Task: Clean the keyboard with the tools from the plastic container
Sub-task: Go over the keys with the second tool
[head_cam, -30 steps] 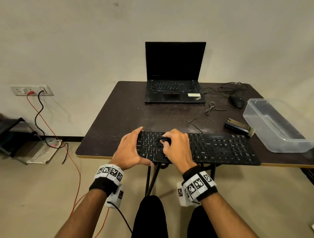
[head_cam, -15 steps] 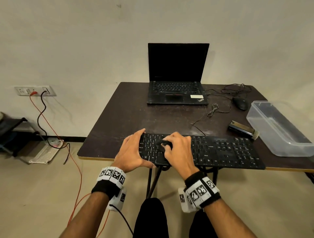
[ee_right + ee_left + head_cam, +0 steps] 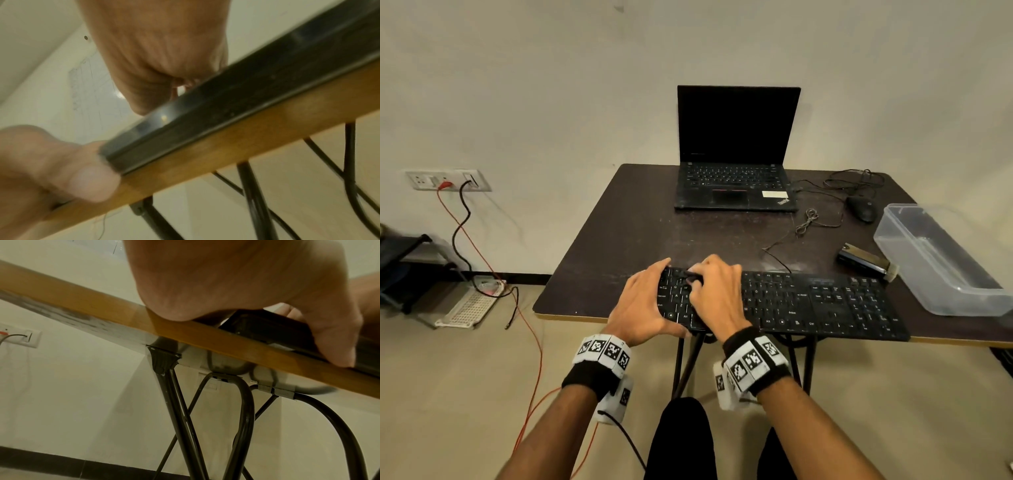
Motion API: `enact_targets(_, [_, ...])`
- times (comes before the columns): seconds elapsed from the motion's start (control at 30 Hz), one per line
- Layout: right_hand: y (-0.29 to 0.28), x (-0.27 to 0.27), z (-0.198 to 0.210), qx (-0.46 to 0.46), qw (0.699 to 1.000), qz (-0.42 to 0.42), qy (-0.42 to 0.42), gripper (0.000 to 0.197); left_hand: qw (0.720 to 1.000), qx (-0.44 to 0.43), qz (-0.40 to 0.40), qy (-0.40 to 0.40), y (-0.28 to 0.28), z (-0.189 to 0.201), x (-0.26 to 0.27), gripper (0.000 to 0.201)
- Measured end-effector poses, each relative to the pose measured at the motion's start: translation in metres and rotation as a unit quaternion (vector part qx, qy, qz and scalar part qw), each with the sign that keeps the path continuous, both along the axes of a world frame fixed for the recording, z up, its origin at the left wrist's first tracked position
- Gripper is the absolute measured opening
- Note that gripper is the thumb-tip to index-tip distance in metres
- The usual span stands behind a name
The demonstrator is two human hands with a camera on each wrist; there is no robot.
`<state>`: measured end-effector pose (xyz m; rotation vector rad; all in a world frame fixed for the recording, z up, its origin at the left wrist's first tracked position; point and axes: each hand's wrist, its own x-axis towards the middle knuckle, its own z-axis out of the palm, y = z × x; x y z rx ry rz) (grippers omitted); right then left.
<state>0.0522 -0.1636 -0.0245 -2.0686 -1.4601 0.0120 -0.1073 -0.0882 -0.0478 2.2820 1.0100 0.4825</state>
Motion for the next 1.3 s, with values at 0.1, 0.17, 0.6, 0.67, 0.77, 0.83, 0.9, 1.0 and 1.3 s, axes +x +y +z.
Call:
enact_targets(0.1, [-0.006, 0.004, -0.006, 0.026, 0.999, -0.018, 0.012, 0.025, 1.0, -0.001, -0.001, -0.003, -0.002, 0.0, -0.001, 0.142])
enact_targets(0.17, [0.002, 0.012, -0.003, 0.029, 0.997, -0.068, 0.02, 0.024, 1.0, 0.001, -0.003, 0.009, -0.002, 0.001, 0.0, 0.141])
enact_targets(0.6, [-0.009, 0.019, -0.002, 0.005, 0.999, -0.019, 0.031, 0.032, 1.0, -0.004, -0.004, 0.006, -0.001, 0.003, 0.0, 0.142])
enact_targets(0.67, [-0.019, 0.02, -0.005, 0.01, 0.999, 0.004, 0.032, 0.033, 1.0, -0.004, -0.004, 0.004, -0.001, 0.003, 0.0, 0.142])
enact_targets(0.77, [-0.023, 0.032, -0.005, 0.048, 0.994, -0.063, 0.07, 0.029, 1.0, 0.002, -0.005, 0.005, -0.001, 0.002, 0.0, 0.143])
enact_targets(0.83, [-0.023, 0.031, -0.001, 0.036, 0.995, -0.072, 0.066, 0.029, 1.0, 0.003, -0.004, 0.007, 0.0, 0.0, -0.001, 0.144])
enact_targets(0.9, [-0.026, 0.025, -0.002, 0.016, 0.998, -0.031, 0.056, 0.031, 1.0, 0.003, -0.004, 0.005, -0.001, 0.001, 0.0, 0.144])
enact_targets(1.0, [-0.039, 0.031, -0.008, 0.03, 0.997, -0.024, 0.067, 0.029, 1.0, 0.001, -0.003, 0.0, -0.001, 0.001, 0.0, 0.144])
enact_targets(1.3, [-0.052, 0.03, -0.01, 0.022, 0.996, -0.013, 0.083, 0.029, 1.0, 0.008, -0.003, 0.0, 0.0, -0.001, 0.0, 0.14])
